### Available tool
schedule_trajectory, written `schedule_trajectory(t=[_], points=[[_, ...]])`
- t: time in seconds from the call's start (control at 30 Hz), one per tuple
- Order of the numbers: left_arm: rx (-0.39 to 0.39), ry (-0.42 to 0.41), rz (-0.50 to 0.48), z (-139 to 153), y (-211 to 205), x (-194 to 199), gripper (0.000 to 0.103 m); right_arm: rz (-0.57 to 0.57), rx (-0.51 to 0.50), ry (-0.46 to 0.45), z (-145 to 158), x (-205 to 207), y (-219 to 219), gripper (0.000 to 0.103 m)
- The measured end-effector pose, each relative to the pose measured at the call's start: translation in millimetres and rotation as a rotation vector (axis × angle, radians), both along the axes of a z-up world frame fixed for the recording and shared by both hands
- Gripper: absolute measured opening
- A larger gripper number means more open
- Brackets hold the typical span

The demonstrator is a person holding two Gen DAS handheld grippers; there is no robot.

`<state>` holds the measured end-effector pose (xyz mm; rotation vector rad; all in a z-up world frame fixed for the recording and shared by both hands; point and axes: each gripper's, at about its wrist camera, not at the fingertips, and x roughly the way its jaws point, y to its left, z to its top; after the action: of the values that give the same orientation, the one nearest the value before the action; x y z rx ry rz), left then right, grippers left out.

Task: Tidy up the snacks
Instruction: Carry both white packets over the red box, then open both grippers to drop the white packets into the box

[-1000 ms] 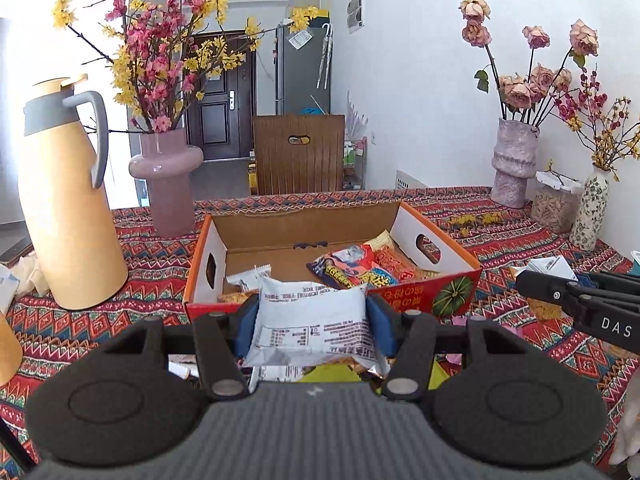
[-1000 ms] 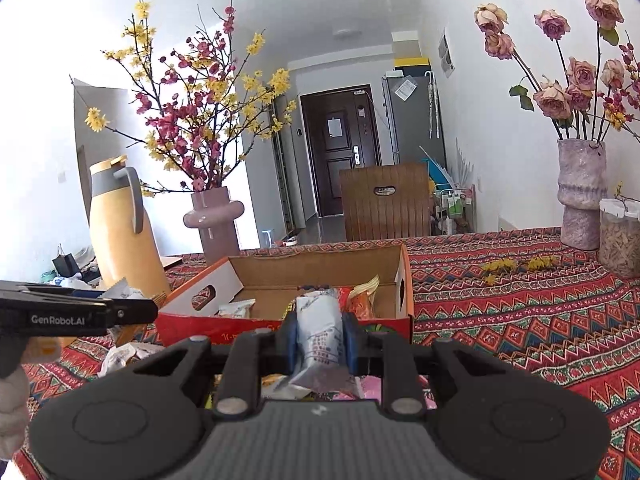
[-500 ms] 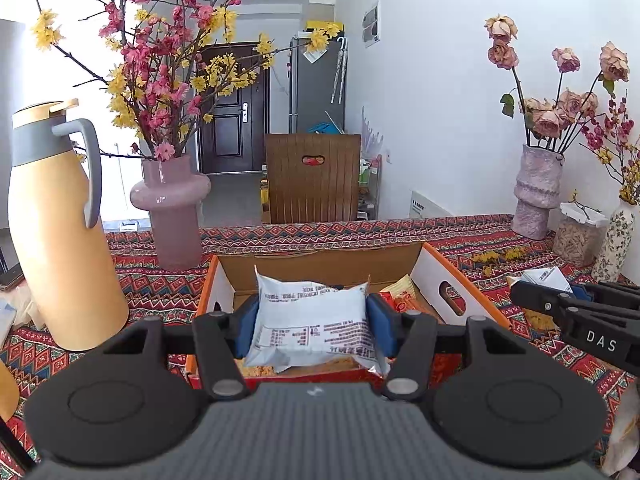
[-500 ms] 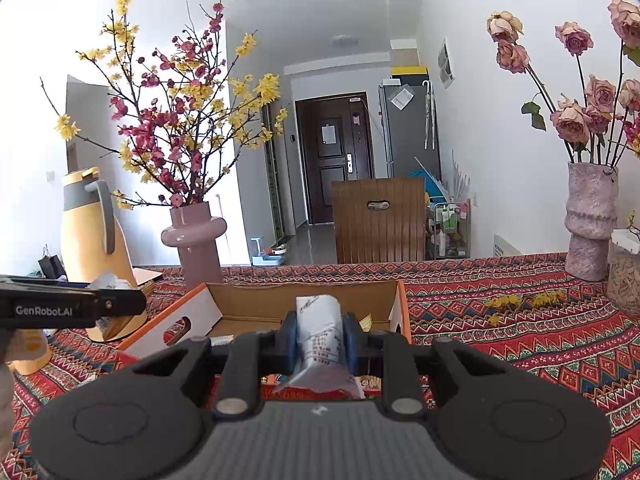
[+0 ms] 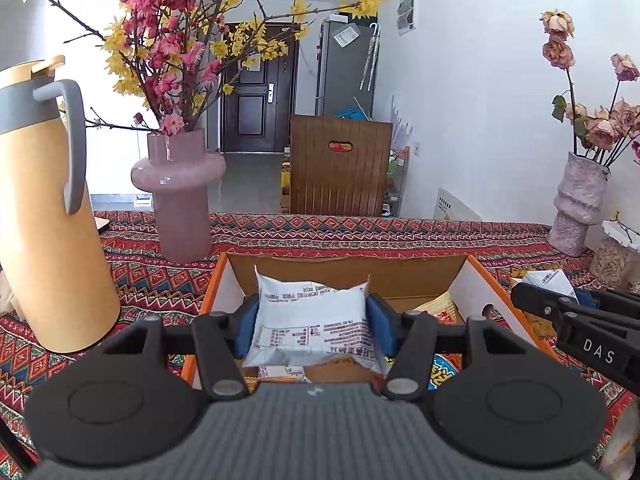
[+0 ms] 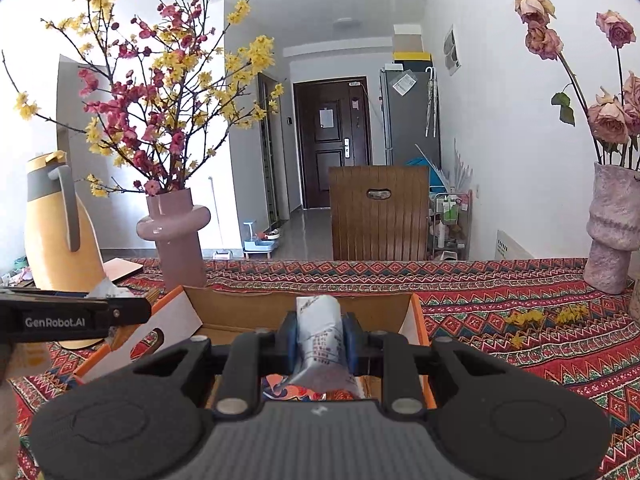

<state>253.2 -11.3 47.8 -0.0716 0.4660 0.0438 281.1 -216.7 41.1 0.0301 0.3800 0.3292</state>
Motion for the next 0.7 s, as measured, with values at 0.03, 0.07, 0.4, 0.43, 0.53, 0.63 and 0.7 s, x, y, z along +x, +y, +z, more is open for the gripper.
schedule_trajectory(t=[0.03,0.07,0.4,0.43,0.53,0.63,0.7], points=[[-0.001,0.002,0.006,-2.6,0.9,3.7,0.057,0.001,-0.004,0.004,-2.6,3.5,2.2,0.022],[-0.001,0.004,0.012,-5.1,1.8,6.8,0.057,0.001,-0.008,0.008,-5.6,7.2,4.4,0.022],[0.021,0.033,0.107,-32.2,11.3,27.2,0.057,-0.036,-0.035,0.047,-37.0,29.4,11.0,0.022],[0.022,0.038,0.111,-34.0,12.0,28.6,0.057,-0.04,-0.042,0.048,-39.2,30.4,12.6,0.022],[0.019,0.051,0.117,-38.6,14.1,31.2,0.058,-0.041,-0.054,0.054,-44.2,32.2,16.7,0.023],[0.017,0.047,0.118,-38.9,14.5,29.1,0.065,-0.039,-0.066,0.065,-48.6,32.8,19.6,0.029],[0.016,0.029,0.121,-36.4,14.6,25.1,0.069,-0.04,-0.063,0.062,-49.1,31.2,19.3,0.036]])
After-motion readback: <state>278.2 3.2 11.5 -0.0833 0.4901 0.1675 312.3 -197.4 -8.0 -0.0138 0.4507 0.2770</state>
